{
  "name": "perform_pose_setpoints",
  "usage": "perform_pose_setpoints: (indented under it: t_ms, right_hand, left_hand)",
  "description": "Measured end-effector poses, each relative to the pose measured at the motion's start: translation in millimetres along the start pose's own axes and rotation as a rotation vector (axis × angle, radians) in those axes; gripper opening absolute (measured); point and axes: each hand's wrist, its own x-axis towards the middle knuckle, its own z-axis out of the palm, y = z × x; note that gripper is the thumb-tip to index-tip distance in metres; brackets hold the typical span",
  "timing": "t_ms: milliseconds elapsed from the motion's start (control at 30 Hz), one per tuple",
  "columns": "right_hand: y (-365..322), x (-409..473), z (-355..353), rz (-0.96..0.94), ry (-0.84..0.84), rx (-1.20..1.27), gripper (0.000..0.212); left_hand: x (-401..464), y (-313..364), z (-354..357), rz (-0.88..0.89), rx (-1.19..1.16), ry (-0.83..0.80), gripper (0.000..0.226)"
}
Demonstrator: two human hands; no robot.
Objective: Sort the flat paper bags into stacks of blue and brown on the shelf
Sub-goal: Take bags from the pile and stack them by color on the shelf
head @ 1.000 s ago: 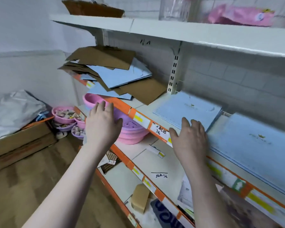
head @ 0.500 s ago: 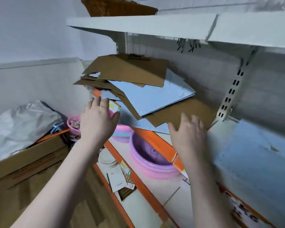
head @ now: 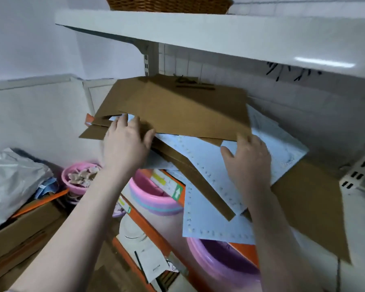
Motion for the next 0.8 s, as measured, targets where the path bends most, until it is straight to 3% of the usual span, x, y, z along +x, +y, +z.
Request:
perform_pose_setpoints:
  t_ms: [100, 467, 633, 800]
  right_hand:
    - [-17, 24, 10, 0.055, 0.016, -0.04, 0.041]
    - [-39, 66, 32, 0.197, -0.069, -0.198, 0.067]
    - [-32, 66, 30, 0.355, -0.099, -0.142, 0.086]
    - [-28, 70, 18, 0.431, -0.025, -0.106, 0.079]
  left_hand:
    - [41, -12, 11, 0.072, -0.033, -0.032, 0.053]
    - [111, -22, 44, 0.144, -0.016, -0.23, 0.08]
    - [118, -16, 45, 0.182, -0.091, -0.231, 0.079]
    - [120, -11, 35, 0.128, -0.247, -0.182, 0.078]
